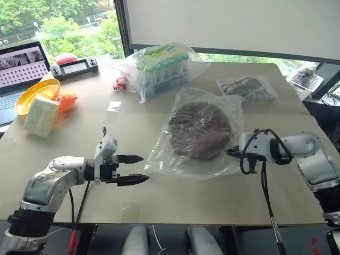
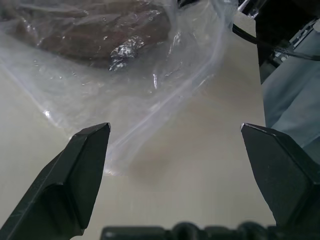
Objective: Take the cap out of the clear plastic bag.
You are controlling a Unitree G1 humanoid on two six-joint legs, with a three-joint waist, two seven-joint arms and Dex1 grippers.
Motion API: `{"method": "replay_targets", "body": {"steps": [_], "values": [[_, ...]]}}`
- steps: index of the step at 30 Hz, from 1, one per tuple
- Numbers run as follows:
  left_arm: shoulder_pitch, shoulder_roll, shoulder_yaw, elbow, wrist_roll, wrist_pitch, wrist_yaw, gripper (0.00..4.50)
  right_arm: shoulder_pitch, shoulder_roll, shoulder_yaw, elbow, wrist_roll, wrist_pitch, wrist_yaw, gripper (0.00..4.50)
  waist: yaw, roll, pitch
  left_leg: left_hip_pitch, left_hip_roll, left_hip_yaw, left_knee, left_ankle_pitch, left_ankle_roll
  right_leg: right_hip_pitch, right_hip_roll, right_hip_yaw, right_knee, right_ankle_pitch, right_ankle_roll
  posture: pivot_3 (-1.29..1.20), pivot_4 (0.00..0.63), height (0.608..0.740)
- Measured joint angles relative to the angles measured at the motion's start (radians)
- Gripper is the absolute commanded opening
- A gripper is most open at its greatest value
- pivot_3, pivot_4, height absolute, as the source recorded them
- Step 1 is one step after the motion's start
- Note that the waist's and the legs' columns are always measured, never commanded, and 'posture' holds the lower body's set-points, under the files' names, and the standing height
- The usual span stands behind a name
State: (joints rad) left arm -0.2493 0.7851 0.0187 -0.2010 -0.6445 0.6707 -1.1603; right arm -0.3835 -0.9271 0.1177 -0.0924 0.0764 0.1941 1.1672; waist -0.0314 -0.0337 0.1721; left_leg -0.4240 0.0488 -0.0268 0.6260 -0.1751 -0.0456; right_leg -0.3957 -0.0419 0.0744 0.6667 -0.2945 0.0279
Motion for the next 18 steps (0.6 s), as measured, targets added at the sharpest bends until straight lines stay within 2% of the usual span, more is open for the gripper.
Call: {"method": "replay_targets", "body": {"steps": [6, 9, 12, 16, 18], "values": [[-0.032, -0.01, -0.017, 0.014, 0.018, -0.021, -0.022, 4.5, 0.068, 0.009, -0.048, -0.145, 0.057, 0.109, -0.054, 3.7, -0.002, 0.0, 0.0, 0.001, 0.0, 0.0, 0.002, 0.0, 0.0, 0.001, 0.0, 0.0, 0.0, -0.001, 0.003, 0.0, 0.15, 0.74], [-0.038, -0.011, -0.035, 0.019, 0.036, -0.044, -0.034, 4.5, 0.115, -0.027, -0.068, -0.149, 0.049, 0.097, -0.059, 3.7, 0.001, 0.0, 0.0, 0.0, 0.0, 0.0, 0.002, 0.0, 0.0, 0.002, 0.0, 0.0, -0.001, -0.001, 0.003, 0.0, 0.15, 0.74], [-0.046, 0.002, -0.052, 0.023, 0.085, -0.095, -0.053, 4.5, 0.144, -0.056, -0.14, -0.142, 0.085, 0.117, -0.053, 3.7, 0.01, 0.0, 0.0, 0.0, 0.0, 0.0, 0.002, 0.0, 0.0, 0.002, 0.0, 0.0, -0.001, 0.0, 0.001, 0.0, 0.15, 0.74], [-0.091, 0.024, -0.135, 0.105, 0.258, -0.297, -0.079, 4.5, 0.162, -0.061, -0.314, -0.335, 0.383, 0.383, -0.031, 3.7, 0.011, 0.001, 0.0, 0.002, 0.0, -0.001, 0.001, 0.0, 0.0, 0.004, 0.001, 0.0, -0.001, 0.0, 0.001, 0.0, 0.15, 0.74], [-0.101, 0.018, -0.148, 0.13, 0.293, -0.346, -0.081, 4.5, 0.164, -0.062, -0.342, -0.4, 0.466, 0.455, -0.038, 3.7, 0.011, 0.001, 0.0, 0.002, 0.0, -0.001, 0.002, 0.0, 0.0, 0.005, 0.001, -0.001, -0.002, 0.0, 0.001, 0.0, 0.15, 0.74]]}}
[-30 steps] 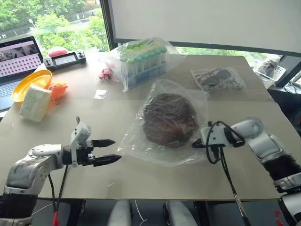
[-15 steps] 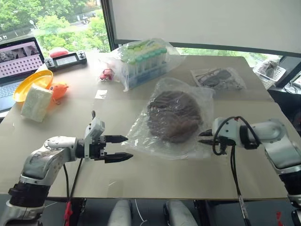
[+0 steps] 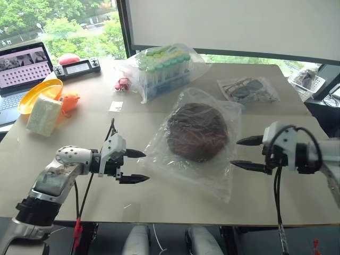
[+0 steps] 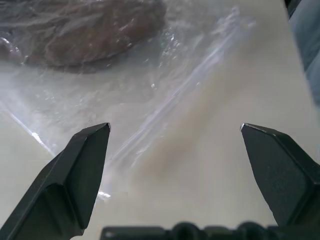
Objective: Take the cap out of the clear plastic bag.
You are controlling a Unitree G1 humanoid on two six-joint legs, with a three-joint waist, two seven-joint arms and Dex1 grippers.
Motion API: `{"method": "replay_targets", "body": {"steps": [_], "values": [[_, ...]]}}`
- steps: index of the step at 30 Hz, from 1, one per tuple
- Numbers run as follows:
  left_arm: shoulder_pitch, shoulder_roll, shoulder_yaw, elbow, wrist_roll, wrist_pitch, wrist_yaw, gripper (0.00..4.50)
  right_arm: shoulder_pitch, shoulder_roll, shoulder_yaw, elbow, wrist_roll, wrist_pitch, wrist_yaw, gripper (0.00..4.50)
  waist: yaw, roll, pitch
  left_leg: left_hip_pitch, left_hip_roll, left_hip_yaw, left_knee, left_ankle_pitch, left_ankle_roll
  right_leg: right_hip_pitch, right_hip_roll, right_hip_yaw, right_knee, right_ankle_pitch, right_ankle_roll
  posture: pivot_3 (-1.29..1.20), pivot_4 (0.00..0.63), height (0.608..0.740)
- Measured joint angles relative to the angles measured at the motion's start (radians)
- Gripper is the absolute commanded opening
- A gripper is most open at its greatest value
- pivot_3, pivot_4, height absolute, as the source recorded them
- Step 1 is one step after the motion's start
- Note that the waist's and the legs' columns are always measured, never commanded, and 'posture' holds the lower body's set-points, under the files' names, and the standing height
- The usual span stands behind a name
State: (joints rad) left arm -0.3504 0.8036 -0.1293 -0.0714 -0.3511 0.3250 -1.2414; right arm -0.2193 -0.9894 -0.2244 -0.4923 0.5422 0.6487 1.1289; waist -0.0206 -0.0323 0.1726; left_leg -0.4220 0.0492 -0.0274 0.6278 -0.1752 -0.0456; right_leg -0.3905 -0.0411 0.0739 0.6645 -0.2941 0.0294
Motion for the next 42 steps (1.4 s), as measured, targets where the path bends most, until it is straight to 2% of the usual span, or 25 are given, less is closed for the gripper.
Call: {"method": "replay_targets", "body": {"steps": [2, 3, 6, 11, 17, 23, 26, 28, 29, 31, 37, 38, 42], "values": [[-0.006, -0.004, -0.022, 0.023, 0.049, -0.072, -0.004, 4.5, 0.017, 0.019, -0.018, -0.076, 0.111, 0.084, -0.037, 3.7, 0.003, 0.0, 0.0, 0.0, 0.0, 0.0, 0.0, 0.0, 0.0, 0.0, 0.0, 0.0, -0.001, 0.0, 0.001, 0.0, 0.15, 0.74], [-0.01, -0.024, -0.035, 0.038, 0.076, -0.113, -0.002, 4.5, 0.023, 0.066, -0.023, -0.138, 0.194, 0.133, -0.088, 3.7, 0.005, 0.0, 0.0, 0.0, 0.0, 0.0, 0.0, 0.0, 0.0, 0.0, 0.0, 0.0, 0.0, 0.0, 0.001, 0.0, 0.15, 0.74], [-0.022, -0.085, -0.06, 0.047, 0.093, -0.164, 0.007, 4.5, 0.03, 0.14, 0.01, -0.236, 0.302, 0.201, -0.197, 3.7, 0.008, 0.0, 0.0, -0.002, 0.0, -0.001, 0.002, 0.0, 0.0, 0.0, 0.0, 0.0, 0.0, 0.0, 0.002, 0.0, 0.15, 0.74], [-0.075, -0.163, -0.093, 0.098, 0.138, -0.21, 0.029, 4.5, 0.072, 0.228, 0.052, -0.288, 0.343, 0.245, -0.374, 3.7, 0.008, 0.0, 0.0, -0.002, -0.001, -0.001, 0.005, 0.0, 0.0, 0.001, 0.0, 0.0, 0.0, 0.0, 0.005, 0.0, 0.15, 0.74], [-0.144, -0.228, -0.161, 0.274, 0.228, -0.241, 0.046, 4.5, 0.101, 0.246, 0.055, -0.326, 0.374, 0.254, -0.49, 3.7, 0.002, 0.0, 0.0, -0.002, -0.001, -0.001, 0.005, 0.0, 0.001, 0.001, 0.0, 0.0, 0.001, 0.0, 0.006, 0.0, 0.15, 0.74], [-0.216, -0.279, -0.198, 0.387, 0.247, -0.279, 0.004, 4.5, 0.13, 0.225, 0.032, -0.35, 0.407, 0.254, -0.55, 3.7, 0.015, 0.0, -0.001, -0.001, -0.001, -0.002, 0.007, 0.001, 0.002, 0.004, 0.0, -0.001, 0.0, 0.0, 0.007, 0.0, 0.15, 0.74], [-0.241, -0.298, -0.205, 0.429, 0.252, -0.291, -0.007, 3.82, 0.143, 0.218, 0.016, -0.366, 0.424, 0.254, -0.573, 3.72, 0.018, 0.0, -0.002, -0.001, -0.002, -0.002, 0.007, 0.001, 0.003, 0.004, 0.0, -0.001, 0.0, 0.0, 0.009, 0.0, 0.15, 0.74], [-0.259, -0.311, -0.212, 0.454, 0.252, -0.298, -0.014, 3.2, 0.151, 0.217, 0.015, -0.37, 0.425, 0.254, -0.592, 3.72, 0.021, 0.0, -0.002, -0.001, -0.002, -0.002, 0.007, 0.002, 0.003, 0.004, 0.0, -0.001, 0.0, 0.0, 0.009, 0.0, 0.15, 0.74], [-0.265, -0.317, -0.215, 0.463, 0.254, -0.299, -0.015, 2.73, 0.152, 0.217, 0.015, -0.37, 0.425, 0.254, -0.598, 3.72, 0.023, 0.0, -0.003, -0.001, -0.002, -0.002, 0.007, 0.002, 0.004, 0.004, 0.0, -0.001, 0.0, 0.0, 0.009, 0.0, 0.15, 0.74], [-0.273, -0.323, -0.223, 0.474, 0.258, -0.302, -0.015, 2.2, 0.153, 0.216, 0.015, -0.372, 0.425, 0.254, -0.61, 3.72, 0.023, 0.0, -0.003, 0.0, -0.002, -0.002, 0.007, 0.002, 0.005, 0.004, 0.0, -0.001, 0.0, 0.001, 0.009, 0.0, 0.15, 0.74], [-0.278, -0.328, -0.238, 0.471, 0.269, -0.3, -0.018, 0.14, 0.153, 0.216, 0.016, -0.379, 0.427, 0.254, -0.63, 3.72, 0.021, 0.0, -0.004, 0.0, -0.001, -0.002, 0.007, 0.003, 0.006, 0.005, 0.0, -0.001, 0.0, 0.001, 0.009, 0.0, 0.15, 0.74], [-0.278, -0.328, -0.238, 0.466, 0.269, -0.298, -0.016, 0.02, 0.153, 0.216, 0.016, -0.379, 0.427, 0.253, -0.631, 3.72, 0.02, 0.0, -0.004, 0.0, -0.001, -0.002, 0.007, 0.003, 0.006, 0.005, 0.0, -0.001, 0.0, 0.001, 0.009, 0.0, 0.15, 0.74], [-0.279, -0.328, -0.235, 0.454, 0.27, -0.277, -0.015, 0.02, 0.153, 0.211, 0.016, -0.379, 0.427, 0.253, -0.63, 3.72, 0.017, 0.0, -0.004, 0.0, -0.001, -0.002, 0.007, 0.003, 0.006, 0.005, 0.0, -0.001, 0.0, 0.001, 0.009, 0.0, 0.15, 0.74]]}}
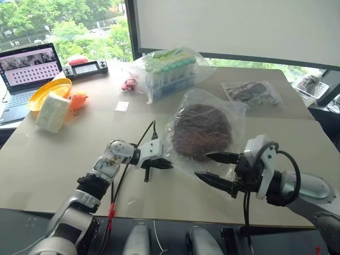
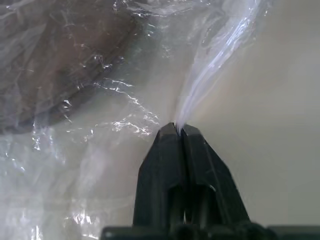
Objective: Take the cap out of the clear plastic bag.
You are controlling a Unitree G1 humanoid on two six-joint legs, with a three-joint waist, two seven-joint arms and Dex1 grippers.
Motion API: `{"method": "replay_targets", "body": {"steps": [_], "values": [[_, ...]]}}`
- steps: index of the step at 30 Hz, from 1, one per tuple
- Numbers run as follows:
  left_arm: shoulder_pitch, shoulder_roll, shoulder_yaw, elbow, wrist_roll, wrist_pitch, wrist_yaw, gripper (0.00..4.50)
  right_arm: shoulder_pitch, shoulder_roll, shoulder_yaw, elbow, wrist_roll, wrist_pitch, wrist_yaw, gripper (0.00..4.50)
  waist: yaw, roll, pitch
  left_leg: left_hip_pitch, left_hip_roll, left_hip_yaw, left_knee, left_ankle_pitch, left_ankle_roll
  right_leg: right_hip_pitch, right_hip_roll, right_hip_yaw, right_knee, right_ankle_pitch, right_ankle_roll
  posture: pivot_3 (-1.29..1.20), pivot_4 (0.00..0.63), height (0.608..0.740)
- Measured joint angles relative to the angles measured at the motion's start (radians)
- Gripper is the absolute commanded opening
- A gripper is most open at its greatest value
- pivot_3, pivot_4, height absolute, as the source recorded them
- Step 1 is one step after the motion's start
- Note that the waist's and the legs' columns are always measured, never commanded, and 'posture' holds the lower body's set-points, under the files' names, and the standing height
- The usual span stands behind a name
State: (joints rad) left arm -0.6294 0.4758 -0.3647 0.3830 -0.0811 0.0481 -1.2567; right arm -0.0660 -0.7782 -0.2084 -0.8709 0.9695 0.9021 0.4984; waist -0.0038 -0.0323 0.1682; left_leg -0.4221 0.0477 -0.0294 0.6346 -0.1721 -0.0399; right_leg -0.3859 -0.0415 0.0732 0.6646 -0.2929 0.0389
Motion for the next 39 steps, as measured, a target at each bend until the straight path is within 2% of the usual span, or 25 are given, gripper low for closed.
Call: {"method": "replay_targets", "body": {"steps": [4, 9, 14, 19, 23, 28, 31, 39], "values": [[0.0, 0.012, 0.001, -0.018, -0.002, 0.026, -0.012, 0.02, 0.0, -0.004, 0.001, 0.0, 0.0, 0.0, 0.0, 3.72, -0.006, 0.0, 0.0, 0.0, 0.0, 0.0, 0.0, 0.0, 0.0, -0.001, 0.0, 0.0, 0.0, 0.0, 0.0, 0.0, 0.15, 0.74], [-0.012, 0.095, 0.033, -0.032, -0.052, 0.101, -0.121, 0.02, 0.0, -0.007, 0.002, 0.0, -0.001, -0.002, 0.001, 3.72, -0.027, 0.0, 0.0, -0.001, 0.001, 0.0, -0.003, 0.0, 0.0, -0.003, 0.001, 0.0, 0.0, -0.001, -0.001, 0.0, 0.15, 0.74], [-0.144, 0.148, 0.096, 0.001, -0.123, 0.163, -0.23, 0.02, -0.004, -0.007, 0.01, 0.0, -0.004, -0.008, 0.004, 3.72, -0.021, -0.002, 0.002, -0.004, 0.0, -0.001, -0.002, 0.0, 0.0, -0.004, 0.001, -0.001, 0.0, -0.001, -0.001, 0.0, 0.15, 0.74], [-0.268, 0.15, 0.192, 0.0, -0.212, 0.244, -0.27, 0.02, -0.027, -0.007, 0.046, 0.011, -0.018, -0.02, 0.011, 3.72, -0.015, -0.002, 0.002, -0.003, 0.0, -0.001, -0.002, 0.0, 0.0, -0.004, 0.001, -0.001, -0.001, -0.001, -0.001, 0.0, 0.15, 0.74], [-0.27, 0.143, 0.2, -0.037, -0.265, 0.327, -0.298, 0.02, -0.038, -0.007, 0.064, 0.028, -0.049, -0.029, 0.015, 3.72, -0.016, -0.002, 0.002, -0.004, 0.0, -0.001, -0.002, 0.0, 0.0, -0.004, 0.001, -0.001, 0.0, -0.001, -0.001, 0.0, 0.15, 0.74], [-0.233, 0.143, 0.18, -0.085, -0.255, 0.326, -0.304, 0.02, -0.038, -0.007, 0.079, 0.037, -0.069, -0.038, 0.022, 3.72, -0.017, -0.002, 0.002, -0.003, 0.0, -0.001, -0.002, 0.0, 0.0, -0.004, 0.001, 0.0, 0.0, -0.001, -0.001, 0.0, 0.15, 0.74], [-0.22, 0.137, 0.163, -0.08, -0.233, 0.32, -0.296, 0.75, -0.038, -0.007, 0.079, 0.038, -0.085, -0.044, 0.023, 3.72, -0.015, -0.002, 0.002, -0.004, 0.0, -0.001, -0.002, 0.0, 0.0, -0.004, 0.001, 0.0, 0.0, -0.001, -0.001, 0.0, 0.15, 0.74], [-0.22, 0.128, 0.158, -0.055, -0.216, 0.281, -0.285, 3.42, -0.037, -0.007, 0.08, 0.038, -0.094, -0.046, 0.024, 3.72, -0.013, -0.002, 0.002, -0.004, 0.0, -0.001, -0.002, 0.0, 0.0, -0.004, 0.001, -0.001, 0.0, -0.001, -0.001, 0.0, 0.15, 0.74]]}}
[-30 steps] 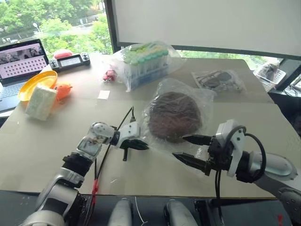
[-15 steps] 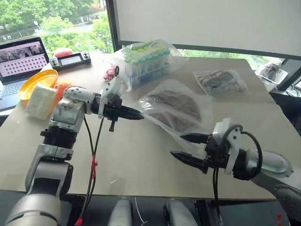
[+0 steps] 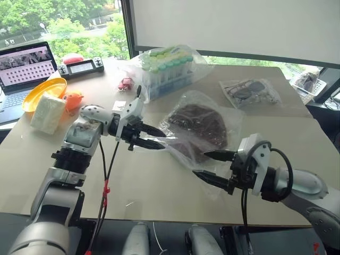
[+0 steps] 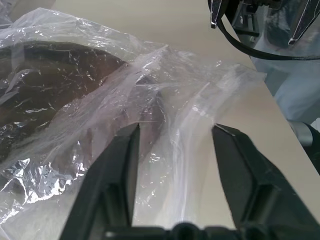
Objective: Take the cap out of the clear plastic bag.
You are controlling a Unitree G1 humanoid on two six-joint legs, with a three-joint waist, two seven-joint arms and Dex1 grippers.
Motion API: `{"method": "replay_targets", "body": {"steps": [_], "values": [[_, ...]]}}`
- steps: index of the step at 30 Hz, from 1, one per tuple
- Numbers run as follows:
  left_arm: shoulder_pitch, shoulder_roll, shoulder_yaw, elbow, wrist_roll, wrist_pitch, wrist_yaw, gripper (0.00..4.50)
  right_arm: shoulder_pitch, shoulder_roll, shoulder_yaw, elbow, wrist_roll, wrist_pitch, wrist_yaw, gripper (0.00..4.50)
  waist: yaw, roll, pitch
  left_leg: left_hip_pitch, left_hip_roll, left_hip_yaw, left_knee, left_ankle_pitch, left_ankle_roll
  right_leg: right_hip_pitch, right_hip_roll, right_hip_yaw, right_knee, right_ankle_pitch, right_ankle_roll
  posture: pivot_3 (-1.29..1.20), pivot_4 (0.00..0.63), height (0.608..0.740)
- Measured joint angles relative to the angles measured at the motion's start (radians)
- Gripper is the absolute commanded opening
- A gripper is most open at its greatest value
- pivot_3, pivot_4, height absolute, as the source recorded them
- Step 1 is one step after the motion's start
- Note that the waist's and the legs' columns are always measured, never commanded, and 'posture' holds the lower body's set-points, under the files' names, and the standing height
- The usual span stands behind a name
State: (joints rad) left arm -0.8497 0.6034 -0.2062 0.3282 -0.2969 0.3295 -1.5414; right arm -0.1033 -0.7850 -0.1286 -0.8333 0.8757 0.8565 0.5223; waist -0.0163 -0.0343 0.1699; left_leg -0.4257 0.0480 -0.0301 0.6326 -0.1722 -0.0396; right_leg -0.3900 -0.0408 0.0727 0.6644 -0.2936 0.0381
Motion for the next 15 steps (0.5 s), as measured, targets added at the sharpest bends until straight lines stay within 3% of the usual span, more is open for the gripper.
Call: {"method": "replay_targets", "body": {"steps": [3, 15], "values": [[0.0, -0.007, -0.001, 0.005, 0.005, -0.01, 0.001, 4.38, 0.0, 0.0, 0.0, 0.0, -0.008, 0.0, 0.0, 3.72, 0.0, 0.0, 0.0, 0.0, 0.0, 0.0, 0.0, 0.0, 0.0, 0.0, 0.0, 0.0, 0.0, 0.0, 0.0, 0.0, 0.15, 0.74], [0.043, 0.013, -0.057, 0.013, 0.097, -0.136, -0.015, 4.38, 0.014, 0.001, -0.001, -0.001, -0.028, -0.001, -0.003, 3.72, -0.004, 0.0, 0.0, 0.0, 0.0, 0.0, -0.001, 0.0, 0.0, 0.0, 0.0, 0.0, 0.0, 0.001, -0.001, 0.0, 0.15, 0.74]]}}
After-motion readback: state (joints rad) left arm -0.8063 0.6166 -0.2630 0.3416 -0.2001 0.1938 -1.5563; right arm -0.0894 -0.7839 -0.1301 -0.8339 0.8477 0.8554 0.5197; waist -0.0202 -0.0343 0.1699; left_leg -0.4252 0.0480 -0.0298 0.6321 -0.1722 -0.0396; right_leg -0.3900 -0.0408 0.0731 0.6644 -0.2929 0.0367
